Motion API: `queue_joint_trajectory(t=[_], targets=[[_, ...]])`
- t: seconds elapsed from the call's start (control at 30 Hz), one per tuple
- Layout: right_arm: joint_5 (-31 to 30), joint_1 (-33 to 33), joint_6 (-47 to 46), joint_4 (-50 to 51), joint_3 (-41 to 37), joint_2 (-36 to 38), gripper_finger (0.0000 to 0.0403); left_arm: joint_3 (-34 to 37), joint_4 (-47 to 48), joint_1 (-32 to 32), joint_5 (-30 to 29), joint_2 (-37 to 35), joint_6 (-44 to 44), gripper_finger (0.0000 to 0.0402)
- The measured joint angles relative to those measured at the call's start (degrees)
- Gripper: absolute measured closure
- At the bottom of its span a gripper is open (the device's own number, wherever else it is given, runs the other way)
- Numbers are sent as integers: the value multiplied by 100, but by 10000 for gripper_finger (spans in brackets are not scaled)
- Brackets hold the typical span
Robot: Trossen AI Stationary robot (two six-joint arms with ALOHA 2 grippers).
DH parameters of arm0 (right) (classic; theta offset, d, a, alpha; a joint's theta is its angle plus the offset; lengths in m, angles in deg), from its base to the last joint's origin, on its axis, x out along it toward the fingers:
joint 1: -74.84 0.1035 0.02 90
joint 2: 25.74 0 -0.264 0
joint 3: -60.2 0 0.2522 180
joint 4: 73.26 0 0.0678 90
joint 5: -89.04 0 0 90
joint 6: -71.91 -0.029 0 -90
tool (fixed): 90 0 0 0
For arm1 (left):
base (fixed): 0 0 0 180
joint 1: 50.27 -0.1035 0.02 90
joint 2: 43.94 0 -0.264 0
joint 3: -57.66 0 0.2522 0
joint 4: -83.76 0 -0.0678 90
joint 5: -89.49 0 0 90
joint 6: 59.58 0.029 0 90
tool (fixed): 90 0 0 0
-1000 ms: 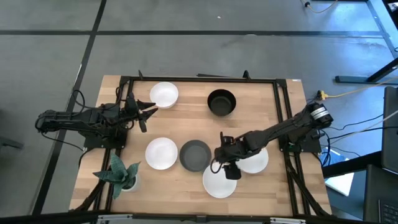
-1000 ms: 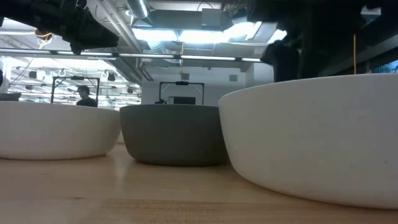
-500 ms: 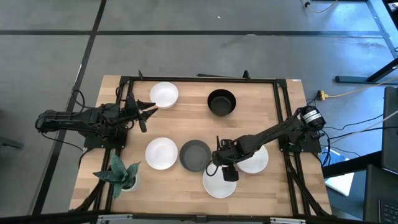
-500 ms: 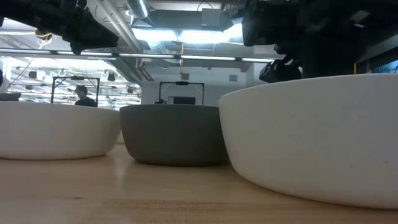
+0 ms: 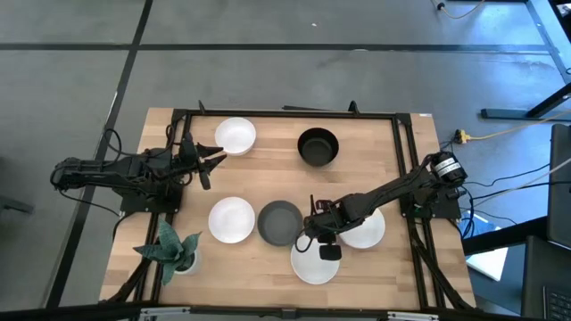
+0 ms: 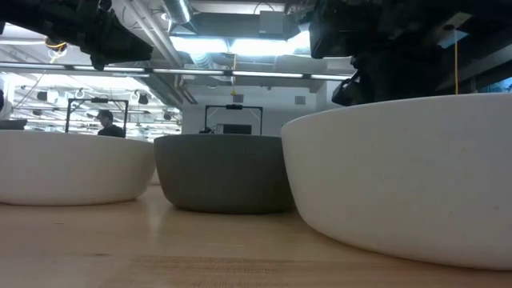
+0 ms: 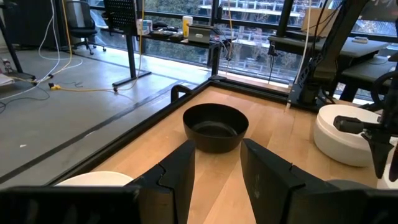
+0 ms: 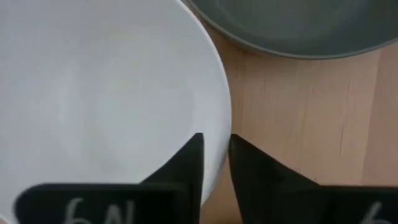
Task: Nest bowls inside each other
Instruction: Stack the white bowl on the white bowl
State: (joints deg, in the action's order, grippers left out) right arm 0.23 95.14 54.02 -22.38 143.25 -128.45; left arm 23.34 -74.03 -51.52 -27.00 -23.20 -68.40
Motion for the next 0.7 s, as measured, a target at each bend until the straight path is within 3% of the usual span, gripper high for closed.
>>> queue_joint_trajectory(t=[0.27,0.7], targets=[[1,-4,-24,13,0,1,394,0,0,-1,0,-1,-1,278],[142,-142,-110,348,134,136,399,0,0,-1,1,0,-1,278]])
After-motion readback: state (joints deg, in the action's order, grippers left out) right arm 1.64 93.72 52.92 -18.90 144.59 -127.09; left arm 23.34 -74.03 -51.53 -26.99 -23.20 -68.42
